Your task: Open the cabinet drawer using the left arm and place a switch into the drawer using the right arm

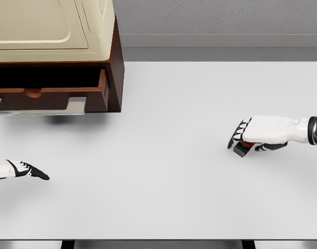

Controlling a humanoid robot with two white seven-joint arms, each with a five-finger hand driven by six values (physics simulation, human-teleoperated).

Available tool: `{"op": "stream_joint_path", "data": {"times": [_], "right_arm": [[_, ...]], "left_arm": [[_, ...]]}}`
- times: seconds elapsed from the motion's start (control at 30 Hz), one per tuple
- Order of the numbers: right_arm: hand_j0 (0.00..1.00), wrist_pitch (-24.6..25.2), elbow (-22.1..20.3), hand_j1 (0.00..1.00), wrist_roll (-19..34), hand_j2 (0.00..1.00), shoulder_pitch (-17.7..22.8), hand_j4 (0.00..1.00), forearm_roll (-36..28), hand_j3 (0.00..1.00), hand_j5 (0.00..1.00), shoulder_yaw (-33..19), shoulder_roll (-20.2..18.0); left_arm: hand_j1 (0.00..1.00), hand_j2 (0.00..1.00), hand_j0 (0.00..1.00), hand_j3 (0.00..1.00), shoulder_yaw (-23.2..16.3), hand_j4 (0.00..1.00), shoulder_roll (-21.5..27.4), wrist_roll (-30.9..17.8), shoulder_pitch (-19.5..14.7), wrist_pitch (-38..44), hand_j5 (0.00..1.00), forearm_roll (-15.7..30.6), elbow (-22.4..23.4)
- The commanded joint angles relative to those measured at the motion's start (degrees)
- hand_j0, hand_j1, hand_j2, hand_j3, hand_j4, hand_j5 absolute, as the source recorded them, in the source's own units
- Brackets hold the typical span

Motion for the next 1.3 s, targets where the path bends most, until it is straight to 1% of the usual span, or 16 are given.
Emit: {"op": "stream_joint_path", "data": {"times": [0.0,0.1,0.37,0.57,0.67,0.77,0.83,1.03,1.07,1.13,1.17,1.2,1.27], "right_arm": [[0.72,0.1,0.0,0.72,0.0,0.72,0.0,0.72,-0.3,0.72,0.72,-0.1,-0.1],[0.72,0.1,1.1,0.72,0.0,0.72,-0.1,0.72,-0.3,0.72,0.72,-0.5,0.1],[0.70,0.1,1.0,0.70,0.0,0.70,-0.1,0.70,-0.3,0.70,0.70,-0.2,0.1],[0.60,0.1,1.1,0.60,0.0,0.60,0.0,0.60,-0.3,0.60,0.60,-0.1,0.1],[0.60,0.1,1.0,0.60,0.0,0.60,0.0,0.60,-0.3,0.60,0.60,0.0,0.1],[0.49,0.1,1.0,0.49,0.0,0.49,0.1,0.49,-0.4,0.49,0.49,0.0,0.1],[0.45,0.1,1.0,0.45,0.0,0.45,0.1,0.45,-0.4,0.45,0.45,0.0,0.0],[0.38,0.1,1.1,0.38,0.0,0.38,0.1,0.38,-0.7,0.38,0.38,-0.4,0.1],[0.37,0.1,1.8,0.37,0.0,0.37,0.1,0.37,-1.2,0.37,0.37,-0.8,0.2],[0.37,0.1,4.2,0.37,0.0,0.37,-0.5,0.37,-3.3,0.37,0.37,-2.6,1.7],[0.37,0.1,5.6,0.37,0.0,0.37,-0.8,0.37,-4.6,0.37,0.37,-4.4,1.8],[0.37,0.1,6.2,0.37,0.0,0.37,-1.3,0.37,-5.6,0.37,0.37,-5.5,3.1],[0.38,0.1,6.2,0.38,0.0,0.38,-2.6,0.38,-5.6,0.38,0.38,-7.0,6.1]], "left_arm": [[1.00,1.00,1.00,1.00,0.0,1.00,0.0,0.0,0.0,0.1,1.00,0.4,0.0],[1.00,1.00,1.00,1.00,0.0,1.00,0.0,0.0,0.0,0.1,1.00,0.4,0.0],[1.00,1.00,1.00,1.00,0.0,1.00,0.0,0.0,0.0,0.1,1.00,0.4,0.0],[1.00,1.00,1.00,1.00,0.0,1.00,0.0,0.0,0.0,0.1,1.00,0.4,0.0],[1.00,1.00,1.00,1.00,0.0,1.00,0.0,0.0,0.0,0.1,1.00,0.4,0.0],[1.00,1.00,1.00,1.00,0.0,1.00,0.0,0.0,0.0,0.1,1.00,0.4,0.1],[1.00,1.00,1.00,1.00,0.0,1.00,0.0,0.0,0.0,0.1,1.00,0.4,0.2],[1.00,1.00,1.00,1.00,0.0,1.00,0.0,0.0,0.0,0.1,1.00,0.4,0.2],[1.00,1.00,1.00,1.00,0.0,1.00,0.0,0.0,0.0,0.1,1.00,0.4,0.2],[1.00,1.00,1.00,1.00,0.0,1.00,0.0,0.0,0.0,0.1,1.00,0.4,0.2],[1.00,1.00,1.00,1.00,0.0,1.00,0.0,0.0,0.0,0.1,1.00,0.4,0.2],[1.00,1.00,1.00,1.00,0.0,1.00,0.0,0.0,0.0,0.1,1.00,0.4,0.2],[1.00,1.00,1.00,1.00,0.0,1.00,0.0,0.0,0.0,0.1,1.00,0.4,0.2]]}}
